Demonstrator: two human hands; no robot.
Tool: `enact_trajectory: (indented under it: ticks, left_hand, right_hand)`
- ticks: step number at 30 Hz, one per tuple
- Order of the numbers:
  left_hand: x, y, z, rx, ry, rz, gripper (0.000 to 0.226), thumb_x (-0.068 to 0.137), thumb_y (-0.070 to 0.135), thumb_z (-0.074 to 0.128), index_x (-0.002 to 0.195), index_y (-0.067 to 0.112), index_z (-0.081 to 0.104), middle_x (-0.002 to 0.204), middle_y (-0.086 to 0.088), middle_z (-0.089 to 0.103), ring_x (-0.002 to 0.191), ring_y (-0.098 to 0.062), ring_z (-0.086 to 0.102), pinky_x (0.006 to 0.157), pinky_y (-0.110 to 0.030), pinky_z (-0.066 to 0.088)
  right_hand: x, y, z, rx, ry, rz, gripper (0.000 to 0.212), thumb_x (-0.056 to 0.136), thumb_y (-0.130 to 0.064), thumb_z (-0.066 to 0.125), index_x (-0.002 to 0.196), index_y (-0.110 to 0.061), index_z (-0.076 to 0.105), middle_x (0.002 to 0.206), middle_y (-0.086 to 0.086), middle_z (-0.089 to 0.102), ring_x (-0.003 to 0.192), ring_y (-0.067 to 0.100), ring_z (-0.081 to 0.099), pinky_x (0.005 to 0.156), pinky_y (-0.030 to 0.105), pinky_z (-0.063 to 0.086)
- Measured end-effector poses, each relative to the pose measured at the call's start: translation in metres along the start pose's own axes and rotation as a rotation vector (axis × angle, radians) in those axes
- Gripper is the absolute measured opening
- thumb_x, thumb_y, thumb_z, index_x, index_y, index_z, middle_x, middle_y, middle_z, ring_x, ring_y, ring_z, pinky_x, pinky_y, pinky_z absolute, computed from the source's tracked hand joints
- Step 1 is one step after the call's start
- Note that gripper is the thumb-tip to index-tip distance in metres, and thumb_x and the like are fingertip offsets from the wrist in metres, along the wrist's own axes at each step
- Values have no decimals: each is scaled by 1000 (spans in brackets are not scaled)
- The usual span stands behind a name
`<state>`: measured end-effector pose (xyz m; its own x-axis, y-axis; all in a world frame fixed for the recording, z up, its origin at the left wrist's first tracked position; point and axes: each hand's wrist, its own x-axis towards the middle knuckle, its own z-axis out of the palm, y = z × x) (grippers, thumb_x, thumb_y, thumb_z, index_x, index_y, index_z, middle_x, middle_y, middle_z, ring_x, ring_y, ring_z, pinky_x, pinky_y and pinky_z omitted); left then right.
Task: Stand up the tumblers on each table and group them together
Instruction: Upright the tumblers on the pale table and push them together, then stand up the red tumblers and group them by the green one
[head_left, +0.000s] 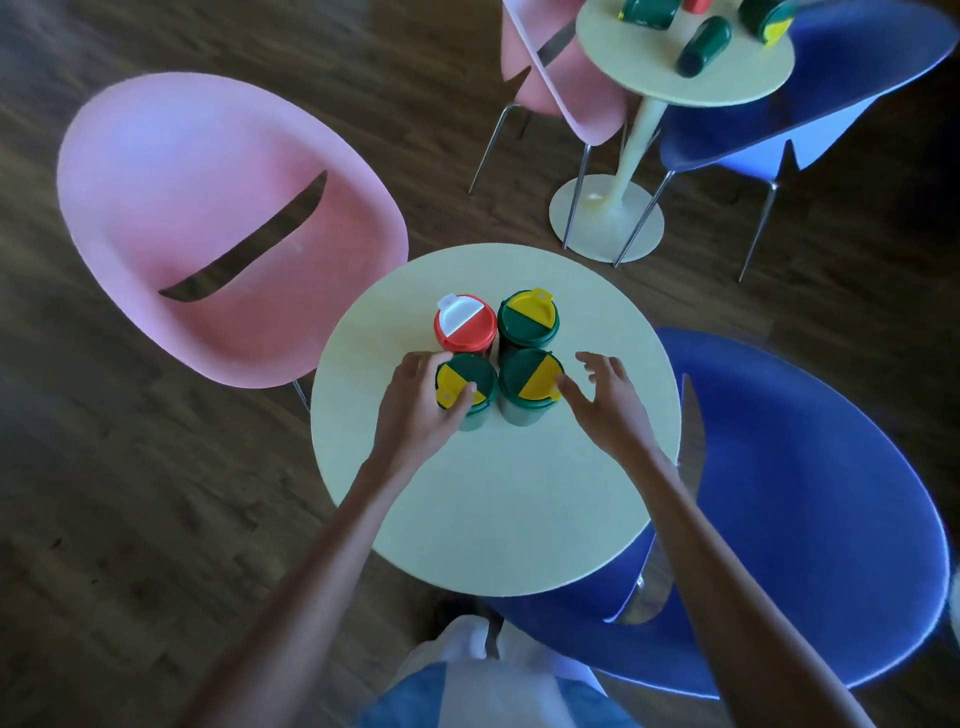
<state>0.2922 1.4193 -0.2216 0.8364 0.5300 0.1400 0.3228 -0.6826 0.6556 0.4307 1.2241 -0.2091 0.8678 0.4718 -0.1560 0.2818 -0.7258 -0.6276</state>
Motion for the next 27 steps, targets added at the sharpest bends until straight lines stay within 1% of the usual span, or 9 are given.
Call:
enact_trajectory:
  ticks: [3,6,8,10,12,16,19,22,27]
  left_hand:
    - [1,10,-10,183,-34,124,48,81,51,45,105,13,61,99,-5,64,93,-26,61,72,-41,51]
    - [-2,29,-7,287,-113,253,46,79,51,42,95,14,62,90,-4,65,80,-27,64,62,-37,50]
    - [-6,49,2,327,-171,346,43,79,50,45,94,13,63,86,-5,65,76,-27,64,57,-34,47]
    - [-15,74,15,337,-251,404,42,81,46,52,98,10,62,90,-8,65,81,-30,64,61,-36,47]
    - [-27,101,32,342,-336,450,42,83,46,57,106,12,60,101,-8,65,91,-30,63,71,-38,47]
    - [-57,167,72,375,-497,587,44,86,49,51,116,17,54,113,-3,60,103,-26,59,86,-38,41]
    - [-88,226,104,364,-560,722,43,87,49,51,116,17,54,113,-2,60,104,-25,58,87,-37,42]
    - [-128,288,140,318,-586,850,44,86,50,51,118,19,54,111,0,60,104,-24,58,87,-37,43]
    - [-218,386,202,291,-663,985,45,87,53,49,119,22,53,112,0,60,106,-23,59,88,-36,43]
  right_hand:
    - [-22,7,-19,-144,117,-39,41,92,-41,50,126,-19,53,126,6,56,115,23,55,85,39,51]
    - [-55,22,-37,-330,142,13,40,91,-38,51,126,-19,54,128,6,57,121,26,50,96,42,43]
    - [-80,32,-47,-387,141,94,42,90,-41,51,127,-21,53,128,5,56,120,25,51,98,41,40]
    - [-106,43,-58,-412,134,167,44,89,-42,52,128,-22,52,125,5,56,117,25,52,96,40,40]
    - [-134,56,-71,-415,143,238,44,88,-42,53,127,-22,52,122,6,56,115,27,53,94,39,40]
    - [-198,95,-105,-373,208,399,44,88,-42,51,127,-23,51,121,4,55,116,25,52,93,37,40]
    - [-253,135,-139,-350,280,529,47,87,-48,50,128,-25,49,123,2,54,119,23,51,93,37,41]
    - [-318,178,-176,-334,346,641,40,86,-47,51,117,-21,52,117,5,55,115,26,53,90,38,41]
    - [-427,246,-221,-288,442,788,42,86,-52,51,114,-20,51,119,4,55,114,26,53,92,39,42]
